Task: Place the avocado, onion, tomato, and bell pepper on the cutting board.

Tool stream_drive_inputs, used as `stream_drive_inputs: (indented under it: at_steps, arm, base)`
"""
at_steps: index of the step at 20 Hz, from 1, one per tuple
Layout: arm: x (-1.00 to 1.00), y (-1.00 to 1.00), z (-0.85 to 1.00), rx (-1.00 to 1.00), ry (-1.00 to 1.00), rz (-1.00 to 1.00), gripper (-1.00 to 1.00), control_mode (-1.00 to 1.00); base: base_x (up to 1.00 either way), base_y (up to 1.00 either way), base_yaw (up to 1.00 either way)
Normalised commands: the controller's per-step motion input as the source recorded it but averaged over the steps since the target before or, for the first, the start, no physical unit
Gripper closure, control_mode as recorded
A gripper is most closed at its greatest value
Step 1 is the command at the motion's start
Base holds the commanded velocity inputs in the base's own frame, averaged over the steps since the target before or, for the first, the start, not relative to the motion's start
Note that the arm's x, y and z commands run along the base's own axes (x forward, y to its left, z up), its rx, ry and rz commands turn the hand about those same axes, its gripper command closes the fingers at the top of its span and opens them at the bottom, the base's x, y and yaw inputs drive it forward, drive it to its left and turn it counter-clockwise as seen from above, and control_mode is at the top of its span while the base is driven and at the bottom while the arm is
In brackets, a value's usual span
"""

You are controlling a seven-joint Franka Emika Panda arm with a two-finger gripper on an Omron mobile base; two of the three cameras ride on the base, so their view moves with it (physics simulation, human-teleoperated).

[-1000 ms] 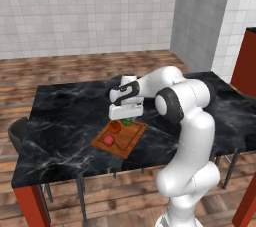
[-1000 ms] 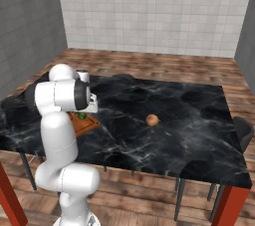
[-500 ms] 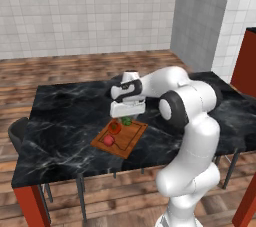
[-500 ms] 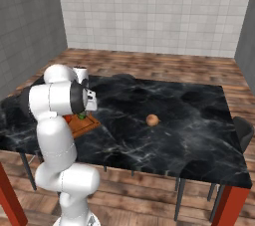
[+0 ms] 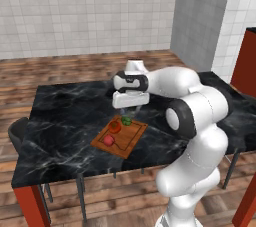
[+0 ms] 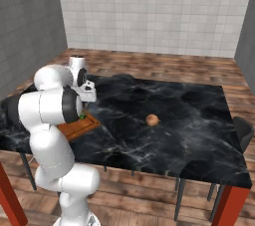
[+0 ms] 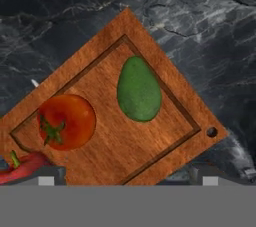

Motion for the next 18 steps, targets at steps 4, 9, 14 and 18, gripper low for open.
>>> stream_drive_inputs:
  at_steps: [4,9,14,18]
  arm:
    - [-0.25,-0.39,0.61,0.0,-0.03,0.0,-1.0,-1.0]
    - [-0.39,-0.55,0.53,0.0,-0.09,0.0,-1.0,-1.0]
    - [-0.46,-0.61,0.48,0.0,-0.09,0.0,-1.0,-1.0]
    - [-0.57,-0.57,0.4,0.0,-0.1,0.0,-1.0,-1.0]
  base:
    - [0.0,0.0,0.0]
    - [0.0,0.0,0.0]
    - [0.0,0.0,0.0]
    - [0.0,0.0,0.0]
